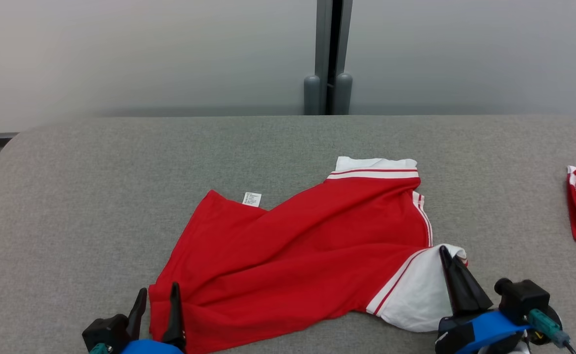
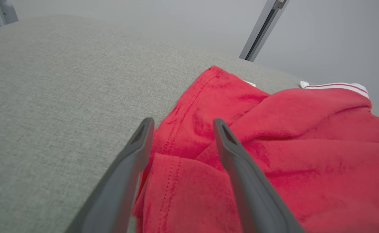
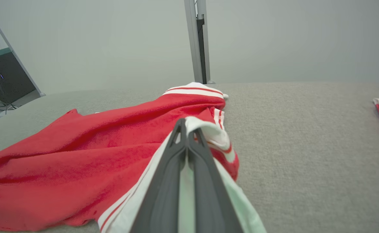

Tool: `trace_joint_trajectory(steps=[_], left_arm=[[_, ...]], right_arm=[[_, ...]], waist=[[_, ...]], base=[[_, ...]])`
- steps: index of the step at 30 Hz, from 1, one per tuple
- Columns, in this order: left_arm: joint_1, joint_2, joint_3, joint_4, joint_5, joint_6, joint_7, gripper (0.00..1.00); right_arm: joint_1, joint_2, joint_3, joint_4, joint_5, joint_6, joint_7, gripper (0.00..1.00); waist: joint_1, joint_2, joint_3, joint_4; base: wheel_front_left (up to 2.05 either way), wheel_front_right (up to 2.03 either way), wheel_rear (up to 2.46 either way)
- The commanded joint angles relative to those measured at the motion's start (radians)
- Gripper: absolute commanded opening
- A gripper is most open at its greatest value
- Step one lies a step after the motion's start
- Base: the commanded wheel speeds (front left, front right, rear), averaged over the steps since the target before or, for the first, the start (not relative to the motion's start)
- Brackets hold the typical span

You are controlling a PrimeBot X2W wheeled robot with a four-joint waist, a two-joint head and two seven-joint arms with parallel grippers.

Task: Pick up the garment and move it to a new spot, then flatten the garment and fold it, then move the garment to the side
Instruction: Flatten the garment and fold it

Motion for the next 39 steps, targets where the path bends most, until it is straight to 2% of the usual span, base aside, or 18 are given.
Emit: trace_joint_trajectory(steps=[1, 5, 6, 7, 8, 9, 11, 14, 24, 31, 39], left_arm=[[-0.024, 0.000, -0.011, 0.003, -0.001, 0.002, -0.005, 1.00], [-0.052, -0.001, -0.027, 0.008, 0.005, -0.001, -0.005, 1.00], [-0.056, -0.001, -0.028, 0.009, 0.006, -0.002, -0.005, 1.00], [-0.056, -0.001, -0.028, 0.009, 0.006, -0.002, -0.005, 1.00], [-0.059, 0.000, -0.029, 0.011, 0.007, -0.002, -0.005, 1.00], [-0.063, -0.001, -0.029, 0.013, 0.008, -0.003, -0.005, 1.00], [-0.065, -0.001, -0.026, 0.014, 0.010, -0.003, -0.005, 1.00], [-0.051, -0.001, -0.015, 0.012, 0.013, 0.001, -0.005, 1.00], [0.035, -0.001, 0.058, -0.051, 0.059, 0.024, -0.005, 1.00], [0.096, 0.000, 0.062, -0.096, 0.098, 0.034, -0.005, 1.00], [0.120, 0.000, 0.045, -0.113, 0.108, 0.037, -0.005, 1.00]], right_arm=[[-0.062, 0.002, -0.018, 0.061, -0.033, 0.000, -0.003, 0.00], [-0.171, 0.008, -0.055, 0.205, -0.085, 0.000, -0.003, 0.00], [-0.195, 0.010, -0.069, 0.242, -0.091, 0.000, -0.003, 0.28], [-0.195, 0.010, -0.069, 0.242, -0.091, 0.000, -0.003, 0.28], [-0.216, 0.010, -0.077, 0.281, -0.114, 0.000, -0.003, 0.80], [-0.241, 0.011, -0.089, 0.300, -0.127, 0.000, -0.003, 1.00], [-0.267, 0.011, -0.120, 0.335, -0.148, 0.000, -0.003, 1.00], [-0.268, 0.014, -0.152, 0.322, -0.159, 0.000, -0.003, 1.00], [-0.072, 0.015, -0.118, 0.087, -0.117, 0.000, -0.003, 1.00], [0.041, 0.015, -0.106, 0.101, -0.134, 0.000, -0.003, 1.00], [0.036, 0.015, -0.084, 0.104, -0.108, 0.000, -0.003, 1.00]], waist=[[0.0000, -0.0001, 0.024, 0.026], [0.0000, -0.0001, 0.056, 0.064], [0.0000, -0.0001, 0.062, 0.070], [0.0000, -0.0001, 0.062, 0.070], [0.0000, -0.0001, 0.066, 0.077], [0.0000, -0.0001, 0.068, 0.081], [0.0000, -0.0001, 0.068, 0.086], [0.0000, -0.0001, 0.056, 0.080], [0.0000, -0.0001, -0.031, 0.009], [0.0000, -0.0001, -0.066, -0.005], [0.0000, -0.0001, -0.077, -0.001]], base=[[0.00, 0.00, 0.00], [0.00, 0.00, 0.00], [0.00, 0.00, 0.00], [0.00, 0.00, 0.00], [0.00, 0.00, 0.00], [0.00, 0.00, 0.00], [0.00, 0.00, 0.00], [0.00, 0.00, 0.00], [0.00, 0.00, 0.00], [0.00, 0.00, 0.00], [0.00, 0.00, 0.00]])
